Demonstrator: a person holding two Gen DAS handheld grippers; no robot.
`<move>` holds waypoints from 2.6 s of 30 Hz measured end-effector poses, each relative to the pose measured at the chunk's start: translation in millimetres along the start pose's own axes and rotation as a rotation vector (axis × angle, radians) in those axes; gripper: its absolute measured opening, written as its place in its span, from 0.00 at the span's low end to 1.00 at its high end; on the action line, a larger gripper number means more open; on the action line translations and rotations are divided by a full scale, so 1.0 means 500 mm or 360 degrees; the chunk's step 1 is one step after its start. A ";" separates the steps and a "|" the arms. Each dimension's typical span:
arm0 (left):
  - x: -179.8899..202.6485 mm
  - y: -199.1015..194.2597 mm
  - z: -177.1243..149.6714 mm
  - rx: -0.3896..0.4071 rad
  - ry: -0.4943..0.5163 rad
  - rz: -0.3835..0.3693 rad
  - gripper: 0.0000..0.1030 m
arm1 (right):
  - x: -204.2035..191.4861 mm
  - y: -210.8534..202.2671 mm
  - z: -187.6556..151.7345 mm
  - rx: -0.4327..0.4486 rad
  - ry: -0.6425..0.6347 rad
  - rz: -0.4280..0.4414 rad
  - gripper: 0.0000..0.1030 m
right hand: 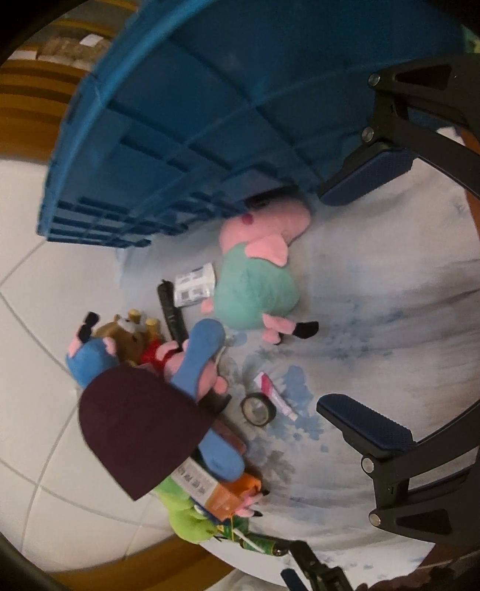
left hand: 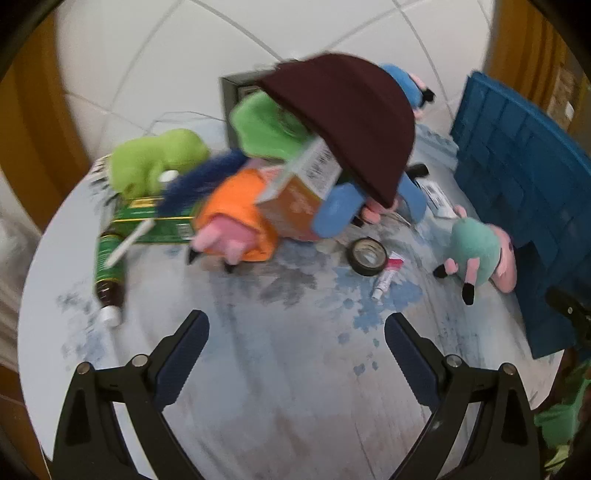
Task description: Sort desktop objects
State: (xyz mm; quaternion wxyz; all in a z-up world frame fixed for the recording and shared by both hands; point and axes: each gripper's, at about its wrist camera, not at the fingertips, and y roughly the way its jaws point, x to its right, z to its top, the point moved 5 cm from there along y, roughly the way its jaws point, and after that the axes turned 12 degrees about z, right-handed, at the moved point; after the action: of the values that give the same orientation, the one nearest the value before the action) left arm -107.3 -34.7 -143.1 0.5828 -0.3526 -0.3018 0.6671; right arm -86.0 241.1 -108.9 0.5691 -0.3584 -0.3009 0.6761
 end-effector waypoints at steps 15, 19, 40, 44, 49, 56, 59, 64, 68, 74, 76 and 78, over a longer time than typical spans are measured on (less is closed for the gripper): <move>0.219 0.219 0.059 -0.0036 0.0430 -0.0125 0.90 | 0.082 0.183 0.024 -0.0251 0.0187 -0.0018 1.00; 0.264 0.283 0.070 -0.0085 0.0451 -0.0120 0.81 | 0.096 0.214 0.029 -0.0282 0.0216 0.0004 1.00; 0.056 0.297 0.022 -0.0215 0.0194 -0.0060 0.54 | -0.146 0.378 0.053 -0.0504 -0.0046 0.0415 0.59; 0.064 0.308 0.024 -0.0229 0.0213 -0.0083 0.54 | -0.167 0.418 0.053 -0.0565 -0.0043 0.0401 0.59; 0.071 0.308 0.030 -0.0221 0.0244 -0.0073 0.54 | -0.182 0.459 0.039 -0.0647 -0.0050 0.0355 0.42; 0.075 0.280 0.038 -0.0202 0.0266 -0.0094 0.54 | -0.194 0.457 0.035 -0.0635 -0.0130 0.0326 0.17; 0.080 0.239 0.043 -0.0145 0.0282 -0.0112 0.54 | -0.191 0.421 0.026 -0.0581 -0.0151 0.0350 0.17; 0.096 0.137 0.060 0.0017 0.0319 -0.0142 0.54 | -0.188 0.325 0.013 -0.0421 -0.0193 0.0389 0.17; 0.082 0.045 0.060 0.0167 0.0352 -0.0158 0.54 | -0.184 0.232 0.020 -0.0264 -0.0229 0.0377 0.17; 0.108 -0.091 0.046 0.0364 0.0402 -0.0214 0.54 | -0.201 0.079 0.036 0.0001 -0.0234 0.0326 0.17; 0.138 -0.128 0.045 0.0422 0.0412 -0.0268 0.54 | -0.193 0.018 0.038 0.0097 -0.0232 0.0300 0.17; 0.170 -0.175 0.049 0.0500 0.0427 -0.0318 0.54 | -0.177 -0.050 0.042 0.0200 -0.0226 0.0256 0.17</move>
State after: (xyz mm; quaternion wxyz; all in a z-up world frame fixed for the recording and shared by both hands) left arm -84.2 61.8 -68.1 0.7286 -0.3114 -0.1475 0.5920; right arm -81.0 158.2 -64.5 0.5116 -0.2962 -0.2677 0.7608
